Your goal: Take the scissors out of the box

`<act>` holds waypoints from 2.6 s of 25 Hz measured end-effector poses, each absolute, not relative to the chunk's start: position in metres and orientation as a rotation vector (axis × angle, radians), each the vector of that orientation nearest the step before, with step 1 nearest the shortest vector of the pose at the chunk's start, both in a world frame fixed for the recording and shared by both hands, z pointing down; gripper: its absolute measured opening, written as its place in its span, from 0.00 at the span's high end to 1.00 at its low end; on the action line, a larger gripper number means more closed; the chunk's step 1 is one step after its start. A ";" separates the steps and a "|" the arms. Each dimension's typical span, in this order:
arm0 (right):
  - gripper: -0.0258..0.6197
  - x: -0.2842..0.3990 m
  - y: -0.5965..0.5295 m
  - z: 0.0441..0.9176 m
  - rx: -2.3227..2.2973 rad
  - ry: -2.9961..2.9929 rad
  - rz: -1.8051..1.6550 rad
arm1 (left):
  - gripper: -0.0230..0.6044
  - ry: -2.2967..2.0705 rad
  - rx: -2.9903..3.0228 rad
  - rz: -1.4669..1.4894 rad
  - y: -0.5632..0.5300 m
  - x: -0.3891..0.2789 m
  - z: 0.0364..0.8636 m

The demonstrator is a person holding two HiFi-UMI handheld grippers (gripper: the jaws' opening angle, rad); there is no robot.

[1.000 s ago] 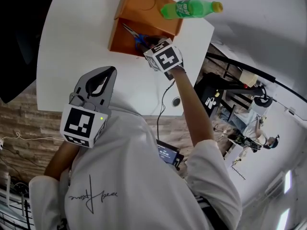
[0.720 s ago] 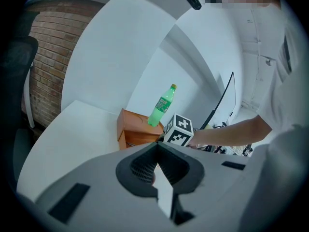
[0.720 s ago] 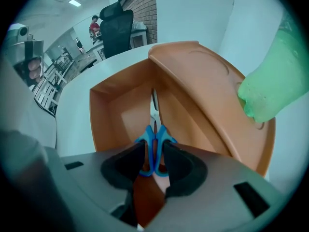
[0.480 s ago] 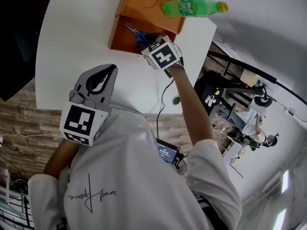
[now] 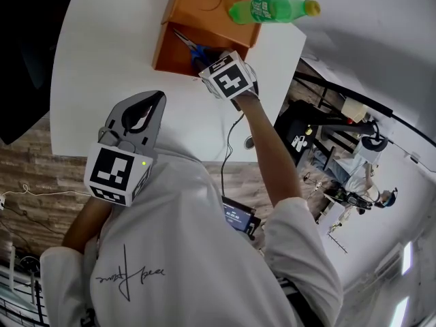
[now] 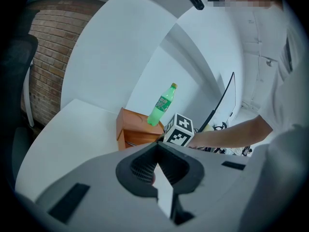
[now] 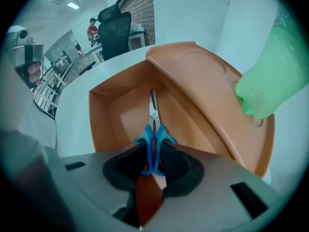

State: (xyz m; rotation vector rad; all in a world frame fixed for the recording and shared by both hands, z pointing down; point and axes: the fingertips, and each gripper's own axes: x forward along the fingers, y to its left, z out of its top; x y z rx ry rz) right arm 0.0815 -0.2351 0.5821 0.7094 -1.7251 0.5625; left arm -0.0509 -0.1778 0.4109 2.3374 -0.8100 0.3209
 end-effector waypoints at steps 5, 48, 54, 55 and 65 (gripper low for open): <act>0.81 0.082 -0.233 0.579 0.710 -1.717 0.566 | 0.95 -0.827 2.338 0.313 -0.177 -0.054 0.409; 0.81 0.092 -0.212 0.514 0.919 -1.831 0.543 | 0.95 -0.816 2.415 0.277 -0.167 -0.055 0.386; 0.81 0.093 -0.208 0.509 0.951 -1.848 0.552 | 0.95 -0.802 2.436 0.289 -0.165 -0.053 0.384; 0.81 0.093 -0.207 0.509 0.955 -1.852 0.553 | 0.95 -0.798 2.444 0.294 -0.165 -0.052 0.384; 0.81 0.095 -0.200 0.500 1.009 -1.880 0.567 | 0.95 -0.803 2.462 0.332 -0.162 -0.053 0.384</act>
